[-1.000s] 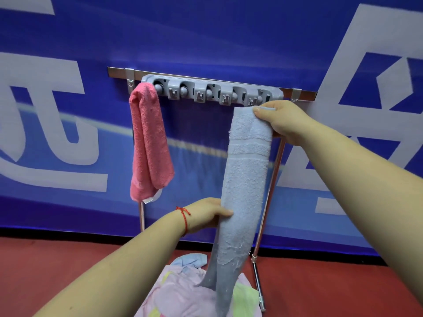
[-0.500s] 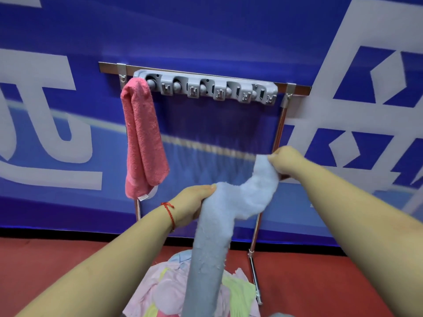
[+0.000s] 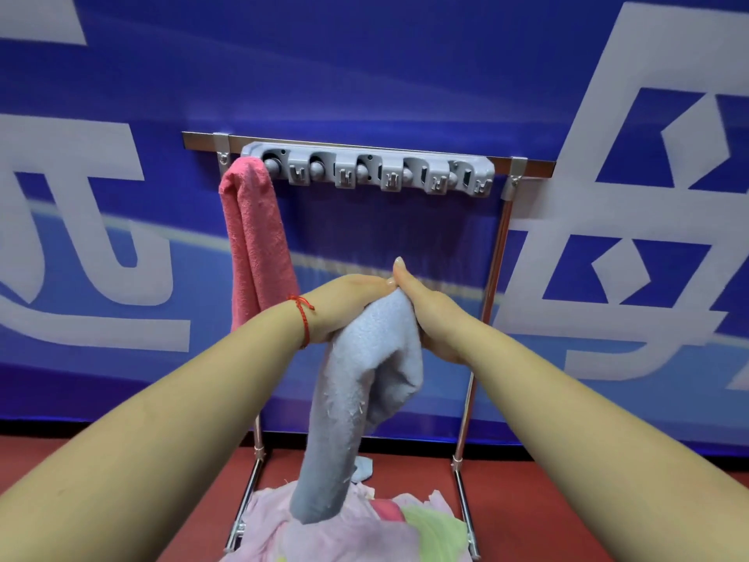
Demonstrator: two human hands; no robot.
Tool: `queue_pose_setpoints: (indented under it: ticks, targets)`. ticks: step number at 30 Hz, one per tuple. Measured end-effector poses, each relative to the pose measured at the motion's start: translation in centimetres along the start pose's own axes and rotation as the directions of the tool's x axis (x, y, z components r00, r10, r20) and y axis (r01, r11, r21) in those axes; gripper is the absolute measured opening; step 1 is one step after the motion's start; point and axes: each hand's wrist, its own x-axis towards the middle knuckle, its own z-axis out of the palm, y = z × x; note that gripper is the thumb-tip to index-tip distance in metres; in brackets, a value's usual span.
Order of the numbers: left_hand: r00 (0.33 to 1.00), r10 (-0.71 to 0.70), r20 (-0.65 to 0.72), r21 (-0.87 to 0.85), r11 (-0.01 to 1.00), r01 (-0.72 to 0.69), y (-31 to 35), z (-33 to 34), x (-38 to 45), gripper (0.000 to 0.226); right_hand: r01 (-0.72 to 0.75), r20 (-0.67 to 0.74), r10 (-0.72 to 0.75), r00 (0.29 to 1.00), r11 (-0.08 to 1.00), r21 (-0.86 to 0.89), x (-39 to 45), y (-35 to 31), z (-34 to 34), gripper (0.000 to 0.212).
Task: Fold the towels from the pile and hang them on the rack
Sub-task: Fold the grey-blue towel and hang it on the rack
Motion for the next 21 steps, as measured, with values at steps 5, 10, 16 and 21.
queue_pose_setpoints:
  ticks: [5,10,16,21]
  targets:
    - [0.996,-0.078,-0.033,0.196,0.977,0.083,-0.2,-2.2,-1.2,0.037,-0.027,0.094,0.031,0.995,0.999,-0.041,-0.2,0.2,0.2,0.045]
    - [0.985,-0.155,-0.08,0.1,0.982,0.163,-2.0,-2.2,-1.8,0.058,-0.1,0.271,0.024,0.962,0.958,0.27,-0.4,-0.9,0.7,0.028]
    - [0.981,-0.095,-0.171,0.094,0.989,0.112,-4.5,-0.5,-1.9,0.04,-0.074,0.157,0.011,0.987,0.914,0.398,-0.3,-2.0,-0.8,0.037]
    - [0.862,0.266,-0.431,0.143,0.964,-0.225,-6.9,1.3,-1.7,0.04,-0.057,0.093,0.013,0.996,0.871,0.487,-0.7,-2.8,-2.0,0.039]
